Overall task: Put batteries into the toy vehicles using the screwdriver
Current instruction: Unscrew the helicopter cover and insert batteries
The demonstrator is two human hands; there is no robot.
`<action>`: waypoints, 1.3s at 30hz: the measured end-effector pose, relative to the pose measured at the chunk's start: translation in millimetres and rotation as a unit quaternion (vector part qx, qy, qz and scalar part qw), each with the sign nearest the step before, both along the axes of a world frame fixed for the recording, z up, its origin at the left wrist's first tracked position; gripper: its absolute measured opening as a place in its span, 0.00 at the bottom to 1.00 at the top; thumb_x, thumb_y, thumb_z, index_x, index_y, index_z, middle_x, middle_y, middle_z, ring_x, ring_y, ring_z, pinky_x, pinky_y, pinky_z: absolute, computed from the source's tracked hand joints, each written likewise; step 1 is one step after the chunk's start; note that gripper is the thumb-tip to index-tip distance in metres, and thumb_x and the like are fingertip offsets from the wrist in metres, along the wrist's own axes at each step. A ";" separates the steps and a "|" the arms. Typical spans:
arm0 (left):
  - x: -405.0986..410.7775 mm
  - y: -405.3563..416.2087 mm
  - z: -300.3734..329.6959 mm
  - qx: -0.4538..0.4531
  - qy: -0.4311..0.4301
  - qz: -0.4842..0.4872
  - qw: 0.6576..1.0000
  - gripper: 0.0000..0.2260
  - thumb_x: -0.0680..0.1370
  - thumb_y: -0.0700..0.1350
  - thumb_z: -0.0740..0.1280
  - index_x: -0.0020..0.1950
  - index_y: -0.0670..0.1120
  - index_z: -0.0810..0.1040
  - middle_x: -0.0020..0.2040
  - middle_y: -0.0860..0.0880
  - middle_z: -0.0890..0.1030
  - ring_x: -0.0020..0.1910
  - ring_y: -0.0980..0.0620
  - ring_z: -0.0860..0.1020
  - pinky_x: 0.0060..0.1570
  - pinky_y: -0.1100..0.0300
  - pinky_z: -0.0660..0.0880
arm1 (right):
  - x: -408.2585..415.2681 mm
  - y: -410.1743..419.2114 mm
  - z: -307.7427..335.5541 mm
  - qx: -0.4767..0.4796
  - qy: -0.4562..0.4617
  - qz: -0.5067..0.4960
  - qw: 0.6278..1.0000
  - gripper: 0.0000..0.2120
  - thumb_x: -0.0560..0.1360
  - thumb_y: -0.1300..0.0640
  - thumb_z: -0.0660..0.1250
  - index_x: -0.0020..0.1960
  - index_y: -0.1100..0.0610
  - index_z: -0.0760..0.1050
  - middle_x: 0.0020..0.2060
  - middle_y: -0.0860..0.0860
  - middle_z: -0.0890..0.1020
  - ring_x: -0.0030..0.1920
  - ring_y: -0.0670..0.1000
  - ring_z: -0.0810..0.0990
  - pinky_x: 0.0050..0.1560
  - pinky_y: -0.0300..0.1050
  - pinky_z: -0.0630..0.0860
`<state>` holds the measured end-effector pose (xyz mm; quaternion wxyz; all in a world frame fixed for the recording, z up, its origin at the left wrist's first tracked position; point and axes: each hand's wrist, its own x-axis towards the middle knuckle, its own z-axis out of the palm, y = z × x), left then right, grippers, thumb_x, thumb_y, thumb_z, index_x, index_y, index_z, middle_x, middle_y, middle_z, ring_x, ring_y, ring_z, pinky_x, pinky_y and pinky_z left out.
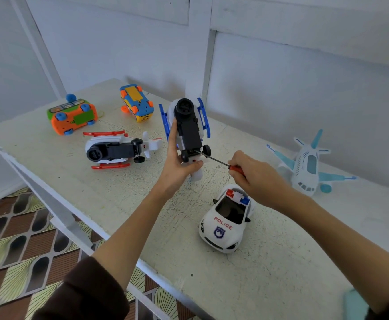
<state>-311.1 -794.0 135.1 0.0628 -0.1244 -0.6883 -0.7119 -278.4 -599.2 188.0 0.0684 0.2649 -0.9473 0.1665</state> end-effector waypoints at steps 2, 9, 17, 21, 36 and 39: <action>-1.0 -0.5 -1.0 0.007 0.001 0.000 1.000 0.44 0.74 0.25 0.65 0.76 0.58 0.48 0.71 0.60 0.66 0.65 0.51 0.75 0.58 0.62 0.75 | -0.9 -0.7 -0.9 -0.002 0.005 -0.002 1.000 0.07 0.80 0.55 0.56 0.50 0.58 0.67 0.41 0.51 0.77 0.34 0.54 0.77 0.37 0.49 0.76; -7.2 1.1 5.6 0.025 0.026 -0.003 0.999 0.44 0.74 0.27 0.66 0.78 0.55 0.45 0.76 0.48 0.62 0.64 0.48 0.75 0.55 0.63 0.76 | -1.0 -2.3 0.3 0.002 0.023 -0.022 0.999 0.09 0.80 0.55 0.56 0.53 0.60 0.69 0.40 0.43 0.69 0.32 0.50 0.75 0.36 0.44 0.75; -6.9 3.6 12.2 0.035 0.039 0.011 0.999 0.39 0.76 0.30 0.66 0.78 0.53 0.49 0.72 0.56 0.66 0.63 0.58 0.75 0.56 0.63 0.76 | 3.3 -2.1 10.5 -0.034 0.067 -0.024 0.997 0.05 0.80 0.55 0.57 0.49 0.57 0.67 0.39 0.44 0.72 0.30 0.50 0.74 0.31 0.35 0.68; -5.0 5.6 10.2 0.020 0.034 0.026 0.999 0.34 0.79 0.36 0.65 0.76 0.57 0.51 0.73 0.55 0.66 0.69 0.51 0.71 0.67 0.51 0.70 | 2.6 -1.7 19.3 -0.065 0.091 -0.022 0.994 0.07 0.80 0.58 0.57 0.51 0.61 0.69 0.37 0.45 0.71 0.29 0.48 0.72 0.31 0.38 0.68; -1.6 8.9 6.0 -0.029 0.037 -0.005 0.999 0.31 0.81 0.36 0.60 0.72 0.64 0.49 0.67 0.62 0.69 0.67 0.59 0.72 0.61 0.67 0.70 | -16.2 -3.9 39.7 -0.077 0.118 -0.018 0.990 0.03 0.80 0.58 0.56 0.48 0.57 0.65 0.33 0.40 0.67 0.29 0.45 0.68 0.31 0.40 0.66; -1.9 8.8 5.8 -0.044 0.040 -0.005 0.998 0.29 0.80 0.42 0.61 0.69 0.68 0.52 0.64 0.67 0.70 0.65 0.61 0.72 0.60 0.67 0.70 | -17.2 -5.9 43.0 -0.080 0.113 -0.019 0.990 0.04 0.80 0.58 0.55 0.47 0.55 0.63 0.32 0.44 0.68 0.29 0.45 0.67 0.31 0.39 0.64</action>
